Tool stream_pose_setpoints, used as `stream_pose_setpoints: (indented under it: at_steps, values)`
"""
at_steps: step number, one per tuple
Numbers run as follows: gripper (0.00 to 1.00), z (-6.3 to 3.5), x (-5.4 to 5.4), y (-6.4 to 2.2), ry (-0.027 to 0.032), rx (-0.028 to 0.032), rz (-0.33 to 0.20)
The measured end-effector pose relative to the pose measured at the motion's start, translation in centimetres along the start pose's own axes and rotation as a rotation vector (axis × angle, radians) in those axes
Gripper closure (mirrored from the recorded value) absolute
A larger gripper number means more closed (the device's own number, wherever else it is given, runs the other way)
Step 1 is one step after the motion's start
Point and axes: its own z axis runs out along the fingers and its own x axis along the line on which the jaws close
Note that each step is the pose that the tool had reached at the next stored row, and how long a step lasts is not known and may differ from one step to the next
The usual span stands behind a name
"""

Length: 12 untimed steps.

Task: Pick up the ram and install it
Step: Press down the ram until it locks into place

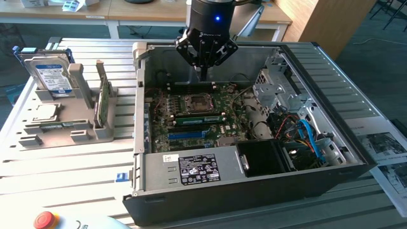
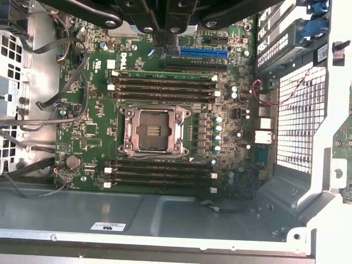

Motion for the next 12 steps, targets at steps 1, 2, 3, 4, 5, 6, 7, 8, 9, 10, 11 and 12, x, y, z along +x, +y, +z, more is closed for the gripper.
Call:
stream_pose_setpoints:
  at_steps: [1,2,3,4,5,6,7,8,9,10,11,12]
  values:
    - [0.9,0.0,0.0,0.0,-0.0007,0.0,0.0]
    - [0.9,-0.01,0.0,0.0,-0.0021,0.0002,0.0]
    - [0.9,-0.01,0.01,0.0,-0.0047,0.0002,0.0]
    - [0.9,-0.02,0.01,0.0,-0.008,0.0,0.0]
    - [0.9,-0.02,0.0,0.0,-0.0114,-0.0003,0.0]
    - [0.9,-0.01,-0.01,0.0,-0.0135,-0.0008,0.0]
    - [0.9,0.0,-0.01,0.0,-0.014,-0.0009,0.0]
    - [0.9,0.0,-0.01,0.0,-0.0141,-0.0009,0.0]
    - [0.9,-0.01,0.0,0.0,-0.0141,-0.0008,0.0]
    - [0.9,-0.01,0.0,0.0,-0.0141,-0.0008,0.0]
    - [0.9,-0.01,0.0,0.0,-0.0141,-0.0009,0.0]
    - [0.9,-0.01,0.0,0.0,-0.0141,-0.0008,0.0]
